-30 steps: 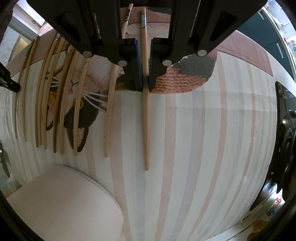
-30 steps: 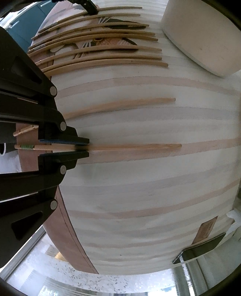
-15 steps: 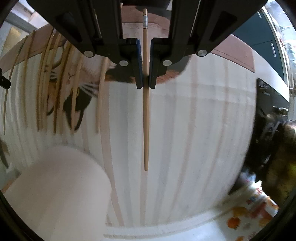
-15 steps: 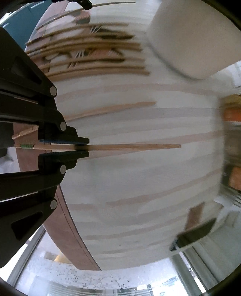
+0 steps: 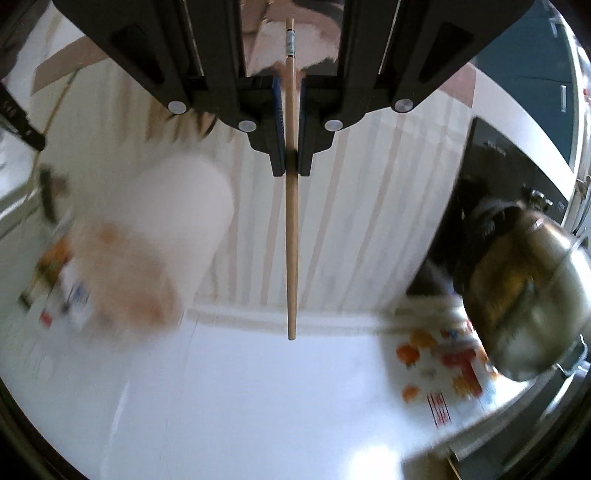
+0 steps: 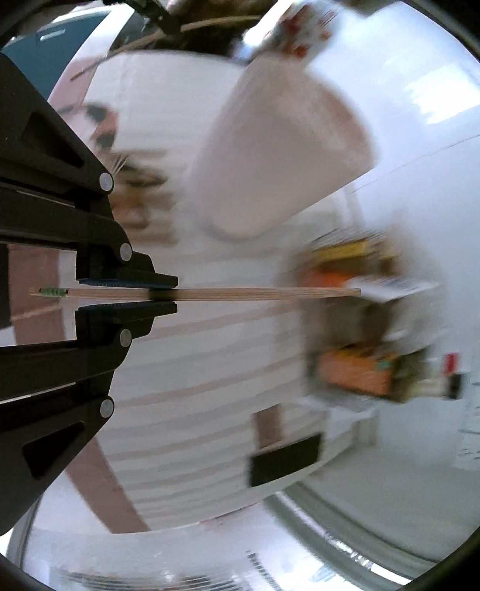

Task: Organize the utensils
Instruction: 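Lift the left chopstick with the left tool while the right tool lifts its chopstick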

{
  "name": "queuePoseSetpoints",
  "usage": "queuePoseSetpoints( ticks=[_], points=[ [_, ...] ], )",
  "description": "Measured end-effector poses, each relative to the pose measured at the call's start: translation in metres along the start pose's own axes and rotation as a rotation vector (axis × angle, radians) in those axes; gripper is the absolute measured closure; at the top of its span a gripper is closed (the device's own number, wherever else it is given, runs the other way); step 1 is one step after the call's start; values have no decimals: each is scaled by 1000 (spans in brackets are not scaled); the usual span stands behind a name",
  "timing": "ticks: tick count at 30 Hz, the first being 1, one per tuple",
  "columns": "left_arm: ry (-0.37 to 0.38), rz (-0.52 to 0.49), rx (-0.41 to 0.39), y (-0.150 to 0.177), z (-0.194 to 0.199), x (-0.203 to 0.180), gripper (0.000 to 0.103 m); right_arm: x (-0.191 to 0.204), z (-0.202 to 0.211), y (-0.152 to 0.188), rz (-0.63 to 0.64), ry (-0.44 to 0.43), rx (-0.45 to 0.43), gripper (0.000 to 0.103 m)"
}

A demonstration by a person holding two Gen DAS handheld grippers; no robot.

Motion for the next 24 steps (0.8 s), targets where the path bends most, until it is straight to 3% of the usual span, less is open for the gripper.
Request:
queuePoseSetpoints(
  ticks=[6, 11, 16, 20, 24],
  points=[
    [89, 12, -199, -69, 73, -15, 99, 13, 57, -64, -34, -138, -159, 96],
    [156, 1, -263, -119, 93, -36, 99, 36, 82, -119, -39, -185, -280, 96],
    [223, 9, -275, -161, 83, -55, 99, 54, 74, -166, -80, -235, -333, 96],
    [293, 34, -261, -186, 50, -68, 99, 71, 49, -194, -125, -260, -357, 96],
    [304, 27, -249, -195, 4, -75, 99, 82, 24, -204, -142, -274, -362, 96]
  ],
)
Point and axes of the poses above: each gripper's, at about its wrist camera, not at the fingertips, and z roughly against the way its jaws point, x to its left, y to its underside, the point moved 1 cm from there along -z, roughly the way its jaws point, and after that the axes turned 8 degrees about y, right-handed, at the moved point
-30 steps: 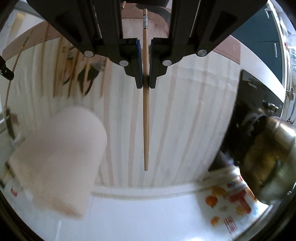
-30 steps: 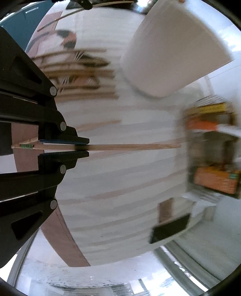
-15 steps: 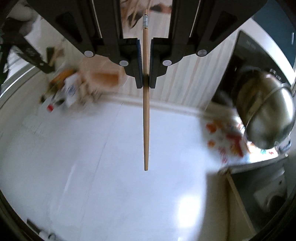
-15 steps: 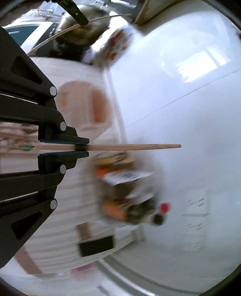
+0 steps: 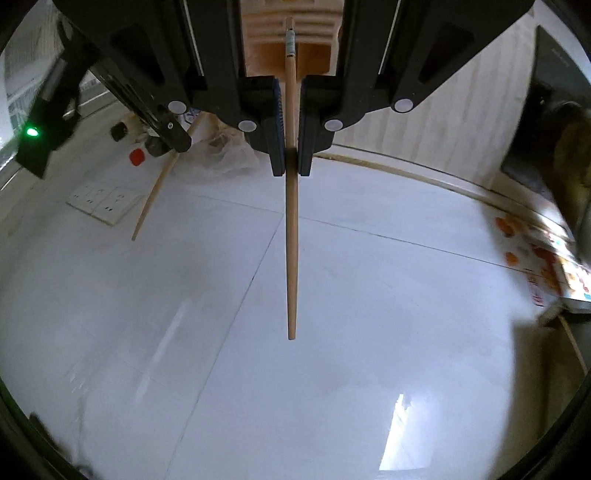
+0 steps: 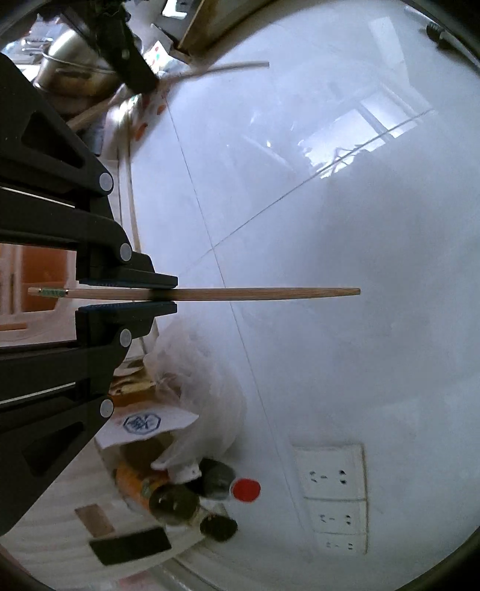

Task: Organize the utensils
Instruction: 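Lift the left chopstick with the left tool while the right tool lifts its chopstick, then drop both chopsticks into the pink holder by opening both tools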

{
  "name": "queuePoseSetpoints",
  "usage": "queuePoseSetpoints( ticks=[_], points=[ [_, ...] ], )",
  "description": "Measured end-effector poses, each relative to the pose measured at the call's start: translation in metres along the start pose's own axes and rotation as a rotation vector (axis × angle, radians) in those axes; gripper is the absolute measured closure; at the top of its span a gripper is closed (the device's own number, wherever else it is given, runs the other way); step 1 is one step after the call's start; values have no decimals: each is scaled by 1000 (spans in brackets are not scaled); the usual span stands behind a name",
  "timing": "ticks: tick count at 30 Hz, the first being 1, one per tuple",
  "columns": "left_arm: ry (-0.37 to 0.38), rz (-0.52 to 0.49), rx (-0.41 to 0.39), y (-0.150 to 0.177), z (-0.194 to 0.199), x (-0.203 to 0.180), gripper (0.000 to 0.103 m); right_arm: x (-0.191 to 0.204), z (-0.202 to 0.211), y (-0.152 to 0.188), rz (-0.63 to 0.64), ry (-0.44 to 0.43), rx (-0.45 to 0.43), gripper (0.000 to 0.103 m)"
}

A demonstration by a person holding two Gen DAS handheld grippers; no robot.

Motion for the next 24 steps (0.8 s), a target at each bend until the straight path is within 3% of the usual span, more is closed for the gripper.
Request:
queuePoseSetpoints(
  ticks=[5, 11, 18, 24],
  points=[
    [3, 2, 25, 13, -37, 13, 99, 1, -25, 13, -3, -14, 12, 96],
    [-21, -37, 26, 21, -50, 16, 99, -2, -24, 26, 29, -27, 9, 96],
    [-18, -70, 51, 30, -44, 11, 99, -7, -16, 32, 78, -35, 26, 96],
    [-10, -148, 104, 37, -21, -3, 94, -7, -2, 35, 112, -82, 117, 95]
  ],
)
Point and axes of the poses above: each gripper's, at about its wrist camera, not at the fingertips, and z roughly against the way its jaws point, x to its left, y to its underside, the point moved 1 cm from there along -z, roughly the way its jaws point, and after that the axes turned 8 degrees about y, right-handed, at the moved point
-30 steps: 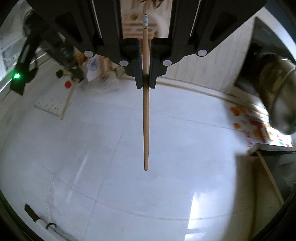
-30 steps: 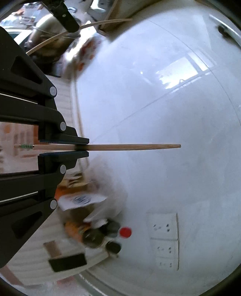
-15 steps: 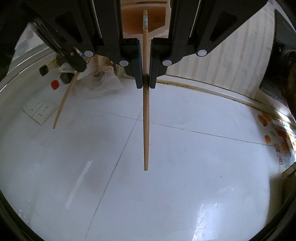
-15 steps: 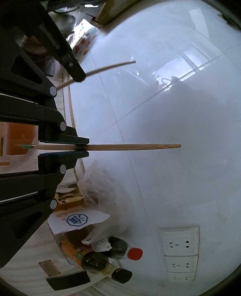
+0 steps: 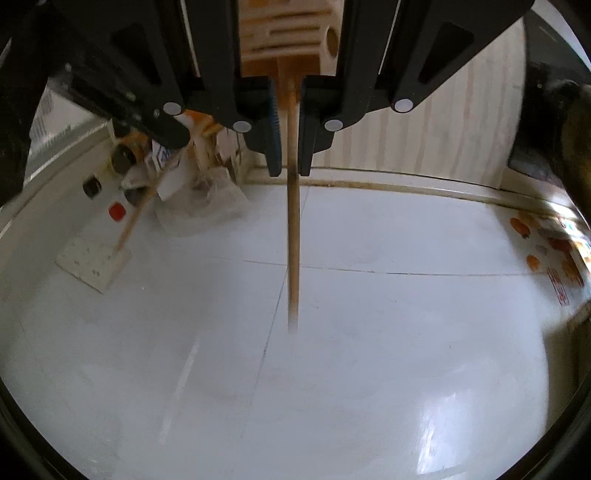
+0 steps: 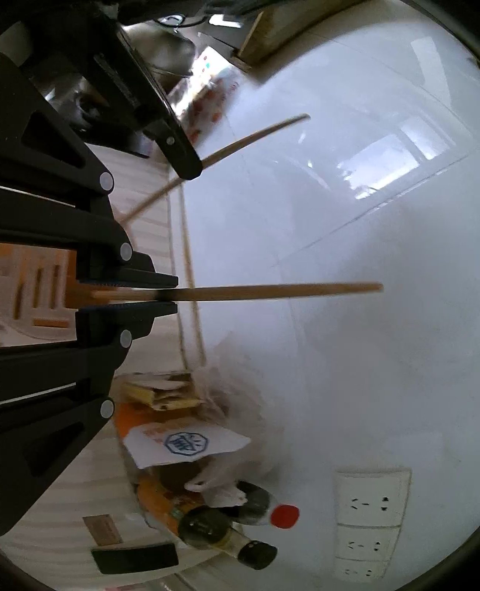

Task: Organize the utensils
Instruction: 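Drop both chopsticks into the pink holder by opening both tools, then lower both tools to the mat and grasp one chopstick each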

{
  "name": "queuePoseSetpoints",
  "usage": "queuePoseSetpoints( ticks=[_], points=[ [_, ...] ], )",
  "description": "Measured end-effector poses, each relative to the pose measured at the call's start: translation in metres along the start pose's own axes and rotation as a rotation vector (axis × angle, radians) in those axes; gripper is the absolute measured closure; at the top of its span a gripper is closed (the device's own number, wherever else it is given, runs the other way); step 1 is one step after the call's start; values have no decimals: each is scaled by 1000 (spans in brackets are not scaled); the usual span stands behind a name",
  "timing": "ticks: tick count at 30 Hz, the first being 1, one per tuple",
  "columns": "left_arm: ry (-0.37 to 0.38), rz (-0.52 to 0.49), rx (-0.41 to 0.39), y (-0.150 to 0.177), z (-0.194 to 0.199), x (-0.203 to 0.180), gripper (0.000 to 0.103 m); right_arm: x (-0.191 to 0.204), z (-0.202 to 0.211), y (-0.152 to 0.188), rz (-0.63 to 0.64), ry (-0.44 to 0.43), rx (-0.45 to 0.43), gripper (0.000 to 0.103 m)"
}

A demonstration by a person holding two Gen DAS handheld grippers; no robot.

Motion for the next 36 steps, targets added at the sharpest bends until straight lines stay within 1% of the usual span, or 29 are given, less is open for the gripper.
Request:
queuePoseSetpoints(
  ticks=[1, 2, 3, 4, 5, 6, 7, 8, 9, 11, 13, 14, 15, 17, 19, 22, 25, 30, 36],
  points=[
    [-10, -7, -5, 1, 7, 0, 91, -2, 5, 1, -5, -2, 4, 89],
    [-26, -16, -12, 2, 16, -1, 88, -4, 11, 2, -11, -4, 2, 75],
    [-47, -20, -20, 3, 24, -1, 77, -8, 18, 4, -20, -3, -6, 68],
    [-69, -17, -27, 4, 31, 0, 57, -10, 25, 3, -29, -5, -12, 59],
    [-91, -7, -39, 6, 41, 3, 45, -15, 35, 6, -46, -6, -22, 56],
    [-111, 4, -55, 9, 50, 6, 28, -19, 42, 7, -56, -2, -28, 55],
    [-127, 13, -66, 11, 56, 8, 24, -24, 50, 9, -69, 1, -32, 54],
    [-145, 21, -77, 16, 64, 12, 24, -28, 58, 11, -82, 4, -34, 51],
    [-158, 21, -71, 21, 69, 14, 23, -32, 65, 14, -93, 13, -35, 50],
    [-179, 22, -57, 31, 75, 18, 16, -39, 77, 22, -110, 32, -35, 44],
    [-196, 23, -45, 47, 79, 22, 0, -44, 85, 32, -120, 55, -25, 39],
    [-195, 23, -43, 53, 80, 23, 0, -48, 89, 39, -132, 58, -21, 34],
    [-197, 24, -35, 63, 80, 26, 0, -49, 90, 43, -137, 64, -15, 31],
    [-206, 29, -4, 79, 76, 31, 0, -53, 93, 58, -140, 74, -17, 18],
    [-207, 36, 35, 96, 67, 35, 0, -57, 93, 73, -133, 111, -24, 12],
    [-220, 36, 103, 126, 51, 43, 0, -63, 87, 94, -107, 175, -11, 11],
    [-239, 31, 178, 158, 34, 50, 0, -73, 72, 119, -105, 205, 68, 11],
    [-273, 16, 299, 208, 4, 58, 0, -87, 50, 154, -100, 250, 168, 11],
    [-300, -12, 423, 252, -27, 61, 0, -104, 20, 195, -82, 295, 291, 12]
  ],
)
Point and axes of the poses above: each gripper's, at about its wrist camera, not at the fingertips, and z roughly against the way its jaws point, x to its left, y to its underside, the point moved 1 cm from there along -z, roughly the way its jaws point, and after that the axes turned 8 degrees about y, right-handed, at the moved point
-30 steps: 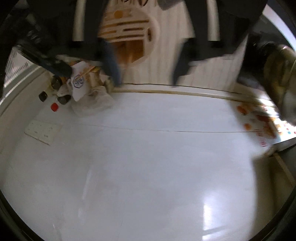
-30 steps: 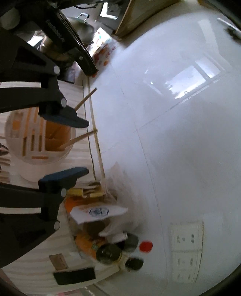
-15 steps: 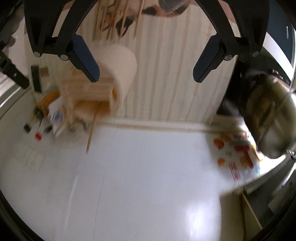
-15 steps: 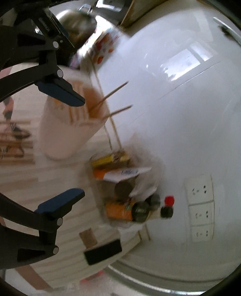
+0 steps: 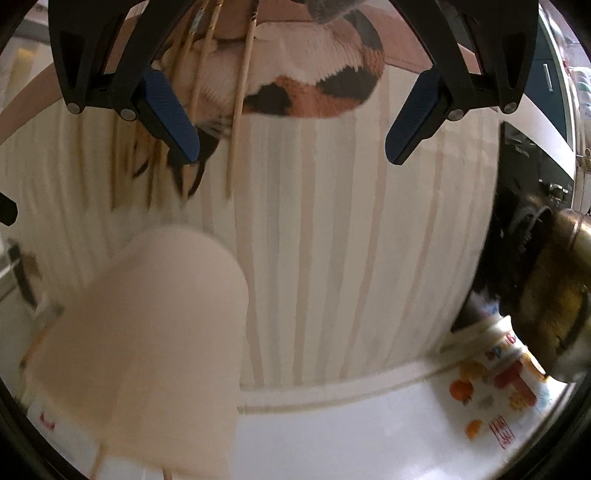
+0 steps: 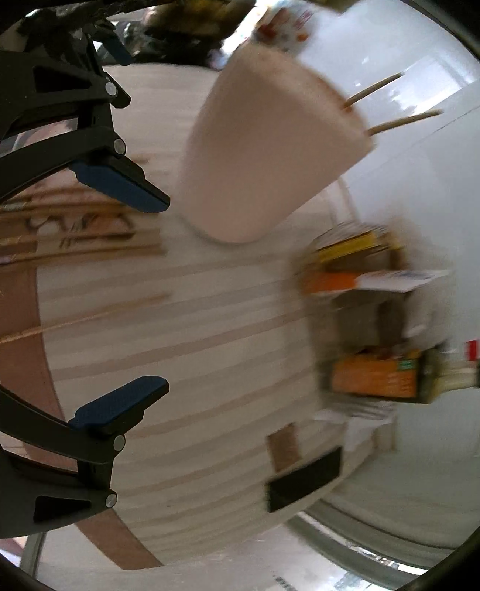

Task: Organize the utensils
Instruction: 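Lower both tools to the mat and grasp one chopstick each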

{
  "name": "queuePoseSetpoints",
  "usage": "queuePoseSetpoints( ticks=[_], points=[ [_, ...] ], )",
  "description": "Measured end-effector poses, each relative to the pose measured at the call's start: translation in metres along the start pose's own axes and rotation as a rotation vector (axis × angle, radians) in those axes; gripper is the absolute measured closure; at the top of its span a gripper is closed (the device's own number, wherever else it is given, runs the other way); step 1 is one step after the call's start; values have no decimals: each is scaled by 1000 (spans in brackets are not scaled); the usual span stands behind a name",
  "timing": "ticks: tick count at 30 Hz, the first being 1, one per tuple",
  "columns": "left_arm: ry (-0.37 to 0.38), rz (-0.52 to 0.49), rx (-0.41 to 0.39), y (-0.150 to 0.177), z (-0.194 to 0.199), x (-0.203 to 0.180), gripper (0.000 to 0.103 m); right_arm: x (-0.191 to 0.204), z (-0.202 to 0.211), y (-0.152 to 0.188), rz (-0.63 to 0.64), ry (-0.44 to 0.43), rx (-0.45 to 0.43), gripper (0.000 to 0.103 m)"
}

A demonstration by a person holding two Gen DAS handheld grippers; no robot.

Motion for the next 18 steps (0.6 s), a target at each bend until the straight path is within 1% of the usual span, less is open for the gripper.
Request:
queuePoseSetpoints(
  ticks=[4, 7, 9, 10, 11, 12, 13, 14, 15, 16, 17, 18],
  points=[
    [-12, -21, 50, 14, -21, -5, 1, 0, -25, 16, 39, 33, 79, 20],
    [-14, -35, 82, 20, -32, -9, 2, 0, -46, 30, 75, 58, 155, 27],
    [-1, -41, 105, 24, -40, -10, 4, 2, -56, 36, 97, 68, 190, 28],
    [12, -45, 115, 26, -43, -12, 12, 1, -59, 39, 104, 73, 199, 30],
    [21, -48, 128, 28, -47, -13, 18, 2, -64, 43, 116, 83, 216, 31],
    [34, -53, 150, 30, -51, -15, 27, 2, -66, 45, 122, 88, 227, 31],
    [45, -57, 163, 33, -55, -16, 32, 2, -69, 48, 128, 92, 236, 32],
    [53, -59, 171, 35, -57, -16, 35, 2, -71, 50, 133, 97, 244, 34],
    [60, -63, 183, 37, -60, -18, 42, 1, -74, 53, 140, 104, 255, 34],
    [66, -69, 195, 40, -62, -20, 47, 1, -77, 55, 146, 108, 264, 36],
    [70, -73, 205, 42, -64, -21, 49, 0, -80, 57, 152, 114, 273, 38],
    [68, -79, 214, 44, -66, -23, 54, 0, -83, 59, 156, 119, 279, 38]
  ],
)
Point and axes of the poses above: each gripper's, at about its wrist camera, not at the fingertips, and z roughly against the way its jaws point, x to its left, y to its underside, the point moved 1 cm from there along -z, roughly the way its jaws point, and after that the axes turned 8 degrees about y, right-handed, at the moved point
